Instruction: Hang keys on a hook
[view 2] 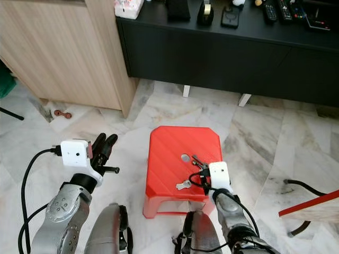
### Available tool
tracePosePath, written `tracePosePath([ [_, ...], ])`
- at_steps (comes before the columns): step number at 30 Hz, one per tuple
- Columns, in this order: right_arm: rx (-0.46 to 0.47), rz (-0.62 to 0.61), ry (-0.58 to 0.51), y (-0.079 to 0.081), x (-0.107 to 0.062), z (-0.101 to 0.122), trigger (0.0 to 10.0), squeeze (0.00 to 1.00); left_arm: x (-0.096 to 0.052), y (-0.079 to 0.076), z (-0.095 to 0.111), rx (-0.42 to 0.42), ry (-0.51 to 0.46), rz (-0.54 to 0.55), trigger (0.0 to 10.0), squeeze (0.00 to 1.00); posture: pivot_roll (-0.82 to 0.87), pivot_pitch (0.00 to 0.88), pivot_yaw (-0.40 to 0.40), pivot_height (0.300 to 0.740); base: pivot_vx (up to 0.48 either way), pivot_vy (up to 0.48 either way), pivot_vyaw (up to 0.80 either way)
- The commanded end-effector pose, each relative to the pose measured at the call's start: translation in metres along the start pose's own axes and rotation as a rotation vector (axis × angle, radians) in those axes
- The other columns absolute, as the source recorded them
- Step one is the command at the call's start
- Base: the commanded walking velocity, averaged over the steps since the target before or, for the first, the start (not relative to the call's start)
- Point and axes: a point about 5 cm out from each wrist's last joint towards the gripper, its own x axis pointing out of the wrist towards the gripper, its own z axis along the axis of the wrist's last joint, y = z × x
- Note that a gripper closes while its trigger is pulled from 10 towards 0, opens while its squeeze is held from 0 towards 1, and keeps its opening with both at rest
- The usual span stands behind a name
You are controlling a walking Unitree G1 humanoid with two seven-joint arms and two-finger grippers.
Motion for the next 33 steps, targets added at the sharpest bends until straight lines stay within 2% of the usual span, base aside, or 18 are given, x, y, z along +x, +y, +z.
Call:
tracePosePath([
  [1,0.022,-0.018,0.025,-0.005,-0.002,-0.008,7.5,0.00,-0.004,-0.003,0.002,-0.016,0.002,-0.001,10.0,0.00,0.21,0.305,-0.085,0.635,0.000,0.000,0.00],
  [2,0.019,-0.021,0.025,-0.005,-0.002,-0.007,4.8,0.00,-0.005,-0.005,0.004,-0.016,0.000,-0.004,10.0,0.00,0.21,0.307,-0.086,0.635,0.000,0.000,0.00],
  [3,0.013,-0.017,0.025,-0.004,-0.002,-0.007,0.0,0.00,-0.006,-0.006,0.005,-0.014,-0.002,-0.008,10.0,0.00,0.21,0.309,-0.088,0.635,0.000,0.000,0.00],
  [11,0.010,-0.034,0.042,-0.010,-0.004,-0.012,0.0,0.00,-0.010,-0.008,0.012,-0.014,-0.003,-0.004,10.0,0.00,0.23,0.325,-0.087,0.635,0.000,0.000,0.00],
  [22,-0.006,-0.057,0.053,-0.017,-0.006,-0.015,0.0,0.00,-0.014,-0.009,0.011,-0.014,0.025,-0.008,10.0,0.00,0.23,0.330,-0.084,0.635,0.000,0.000,0.00],
  [33,-0.004,-0.040,0.037,-0.013,-0.005,-0.013,0.0,0.00,-0.015,-0.008,0.010,-0.003,0.038,-0.011,10.0,0.00,0.24,0.326,-0.077,0.635,0.000,0.000,0.00],
])
